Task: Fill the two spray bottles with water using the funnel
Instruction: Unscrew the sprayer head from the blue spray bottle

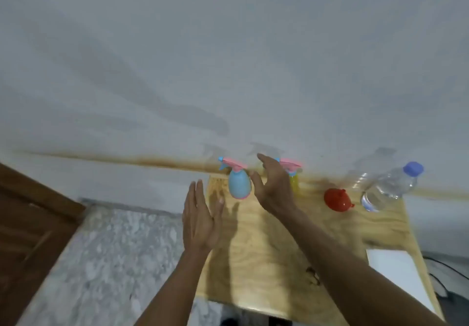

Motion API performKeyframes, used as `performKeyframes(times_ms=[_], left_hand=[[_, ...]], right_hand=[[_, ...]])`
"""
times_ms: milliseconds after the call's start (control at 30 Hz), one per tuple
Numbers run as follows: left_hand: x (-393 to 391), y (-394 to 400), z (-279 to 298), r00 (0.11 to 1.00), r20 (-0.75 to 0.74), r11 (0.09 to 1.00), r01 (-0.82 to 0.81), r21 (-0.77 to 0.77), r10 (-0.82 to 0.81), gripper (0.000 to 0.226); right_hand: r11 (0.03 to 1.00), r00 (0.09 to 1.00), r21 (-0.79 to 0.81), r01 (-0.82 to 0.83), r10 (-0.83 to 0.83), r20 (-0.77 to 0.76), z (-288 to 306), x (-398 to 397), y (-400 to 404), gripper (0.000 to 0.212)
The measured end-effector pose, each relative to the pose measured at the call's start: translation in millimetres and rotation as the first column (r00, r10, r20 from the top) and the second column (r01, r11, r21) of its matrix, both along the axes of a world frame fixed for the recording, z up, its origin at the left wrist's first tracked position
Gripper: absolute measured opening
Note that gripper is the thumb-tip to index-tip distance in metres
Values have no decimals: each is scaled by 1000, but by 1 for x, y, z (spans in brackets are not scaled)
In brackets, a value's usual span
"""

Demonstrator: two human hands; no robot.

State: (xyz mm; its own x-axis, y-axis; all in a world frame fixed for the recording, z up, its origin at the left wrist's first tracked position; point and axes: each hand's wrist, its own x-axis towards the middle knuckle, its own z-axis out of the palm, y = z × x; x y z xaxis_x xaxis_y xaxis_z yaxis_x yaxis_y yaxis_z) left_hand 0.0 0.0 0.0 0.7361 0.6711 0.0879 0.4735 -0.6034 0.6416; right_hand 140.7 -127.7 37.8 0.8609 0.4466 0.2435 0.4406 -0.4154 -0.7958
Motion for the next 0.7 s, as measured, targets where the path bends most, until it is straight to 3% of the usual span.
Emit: performKeyframes(times_ms=[133,233,433,533,700], left_hand=[[28,-5,-30,999,12,981,-47,-188,50,81],[53,-3,-54,996,51,959,-59,-277,76,88],[94,19,-113,993,92,943,-44,-329,78,78],[109,27,-130,982,176,948,-8,-318,67,74],[120,32,-148,983,177,947,17,-322,43,74]], right_hand=[[997,991,-83,8,-19,-134,-23,15,22,50],[995,985,-90,30,-45,-169,-42,27,42,54],[997,971,-23,70,-73,-226,-79,47,74,53],[997,970,-12,75,-76,-230,-93,56,82,42],[997,974,11,75,-71,-215,-105,61,83,22]])
